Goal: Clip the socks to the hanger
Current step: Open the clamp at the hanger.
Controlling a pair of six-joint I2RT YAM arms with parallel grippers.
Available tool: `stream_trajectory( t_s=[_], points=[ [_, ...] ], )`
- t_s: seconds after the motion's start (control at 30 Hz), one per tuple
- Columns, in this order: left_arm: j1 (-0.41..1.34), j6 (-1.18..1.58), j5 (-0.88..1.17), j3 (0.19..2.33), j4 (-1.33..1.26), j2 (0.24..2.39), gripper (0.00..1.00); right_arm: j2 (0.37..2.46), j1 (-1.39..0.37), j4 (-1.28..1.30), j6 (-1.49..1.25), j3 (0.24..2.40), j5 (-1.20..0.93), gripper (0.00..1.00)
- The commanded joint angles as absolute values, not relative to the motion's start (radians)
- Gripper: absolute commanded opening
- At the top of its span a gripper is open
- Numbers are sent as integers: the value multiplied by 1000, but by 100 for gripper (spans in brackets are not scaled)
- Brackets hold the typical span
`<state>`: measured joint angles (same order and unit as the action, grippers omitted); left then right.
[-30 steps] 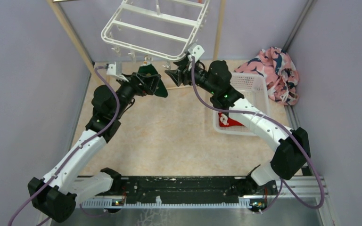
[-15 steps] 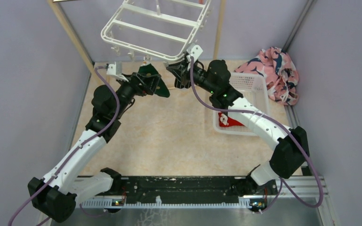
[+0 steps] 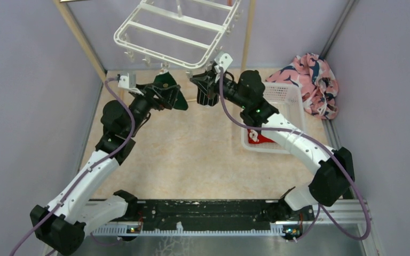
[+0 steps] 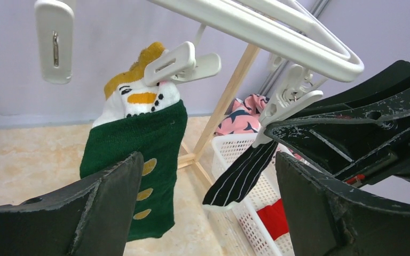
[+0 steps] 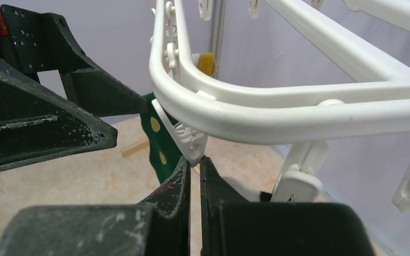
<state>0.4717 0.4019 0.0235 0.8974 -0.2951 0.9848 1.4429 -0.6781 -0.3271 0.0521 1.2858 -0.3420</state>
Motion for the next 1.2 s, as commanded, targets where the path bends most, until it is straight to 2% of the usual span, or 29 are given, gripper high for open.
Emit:
stream_trajectory(
  t_s=[0.0, 0.27, 0.47, 0.77, 0.97, 1.17],
  points=[
    [476, 301, 56, 861, -417, 928, 97, 1364, -680, -369, 54, 1274, -368, 0],
    [476, 202, 343, 906, -480, 949, 98, 1354, -679, -341, 56, 1279, -418, 0],
    [469, 80, 618, 1012, -394, 1042, 98, 1376, -677, -275, 105, 1316, -478, 0],
    [351, -14, 756, 1028, -372, 1062, 98, 1377, -652, -208, 152, 1358, -562, 0],
    [223, 155, 970, 1000, -631, 1152, 96, 1388, -628, -187, 156, 1384, -610, 0],
    [206, 286, 1074, 1048, -802, 1247, 93, 1403, -620, -175, 166, 1403, -634, 0]
  ],
)
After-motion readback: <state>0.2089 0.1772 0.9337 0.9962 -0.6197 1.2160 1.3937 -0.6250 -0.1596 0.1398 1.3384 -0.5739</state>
